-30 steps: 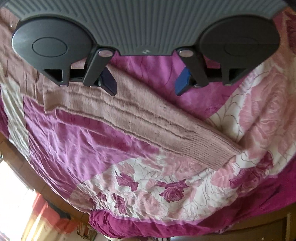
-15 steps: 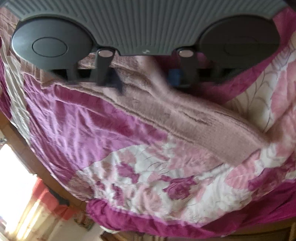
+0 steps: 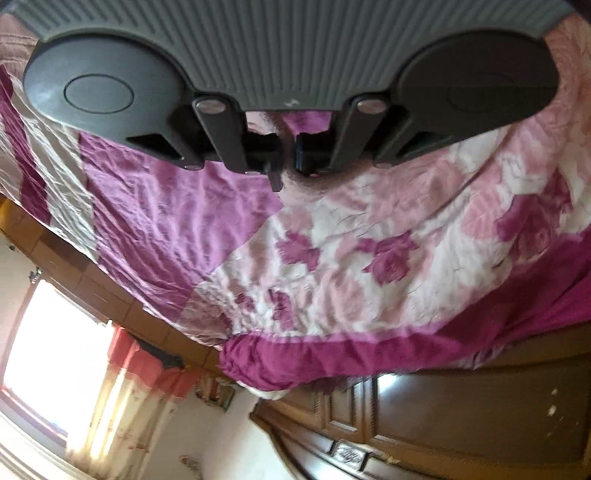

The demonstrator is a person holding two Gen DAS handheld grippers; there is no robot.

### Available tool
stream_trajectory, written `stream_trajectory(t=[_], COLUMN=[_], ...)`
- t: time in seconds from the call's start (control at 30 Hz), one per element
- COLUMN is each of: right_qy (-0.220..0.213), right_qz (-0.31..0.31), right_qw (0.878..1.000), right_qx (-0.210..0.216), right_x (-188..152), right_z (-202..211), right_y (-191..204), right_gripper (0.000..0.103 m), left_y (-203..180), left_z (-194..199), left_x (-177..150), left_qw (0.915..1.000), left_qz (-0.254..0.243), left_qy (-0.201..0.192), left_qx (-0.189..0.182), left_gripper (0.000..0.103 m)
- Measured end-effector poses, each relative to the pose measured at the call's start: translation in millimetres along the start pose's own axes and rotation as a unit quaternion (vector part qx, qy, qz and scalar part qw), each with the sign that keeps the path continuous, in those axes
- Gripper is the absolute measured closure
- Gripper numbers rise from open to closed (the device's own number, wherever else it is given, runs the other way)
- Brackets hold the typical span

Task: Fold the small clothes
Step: 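Lift the held cuff with the left gripper, lay it on the cardigan, open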

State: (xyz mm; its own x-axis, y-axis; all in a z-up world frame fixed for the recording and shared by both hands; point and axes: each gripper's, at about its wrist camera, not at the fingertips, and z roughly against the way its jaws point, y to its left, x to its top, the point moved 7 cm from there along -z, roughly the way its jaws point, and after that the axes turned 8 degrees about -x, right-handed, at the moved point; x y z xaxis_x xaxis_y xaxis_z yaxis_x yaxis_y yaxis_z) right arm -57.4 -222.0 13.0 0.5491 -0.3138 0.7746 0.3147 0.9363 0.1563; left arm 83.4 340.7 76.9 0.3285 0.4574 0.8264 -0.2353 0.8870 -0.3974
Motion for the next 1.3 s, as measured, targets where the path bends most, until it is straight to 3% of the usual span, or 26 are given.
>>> stream_trajectory(t=[0.2, 0.57, 0.77, 1.3], right_qy=[0.001, -0.007, -0.007, 0.000], right_qz=[-0.009, -0.029, -0.051, -0.088], right_qw=[1.000, 0.999, 0.998, 0.996], right_qx=[0.004, 0.013, 0.019, 0.032], right_x=[-0.8, 4.0, 6.1, 3.1], right_z=[1.1, 5.5, 4.1, -7.9], right_y=[-6.0, -16.5, -26.0, -43.5], right_gripper=[0.029, 0.029, 0.029, 0.029], left_y=[-46.6, -166.7, -218.4, -316.1], left_z=[3.0, -7.1, -15.0, -48.7], left_x=[-4.2, -25.6, -53.8, -147.1], left_qw=[0.9994, 0.9919, 0.9862, 0.9677], left_qz=[-0.009, -0.067, -0.076, -0.143], left_qy=[-0.008, 0.005, 0.022, 0.101], left_qx=[-0.033, -0.108, -0.145, -0.181], left_gripper=[0.094, 0.094, 0.095, 0.094])
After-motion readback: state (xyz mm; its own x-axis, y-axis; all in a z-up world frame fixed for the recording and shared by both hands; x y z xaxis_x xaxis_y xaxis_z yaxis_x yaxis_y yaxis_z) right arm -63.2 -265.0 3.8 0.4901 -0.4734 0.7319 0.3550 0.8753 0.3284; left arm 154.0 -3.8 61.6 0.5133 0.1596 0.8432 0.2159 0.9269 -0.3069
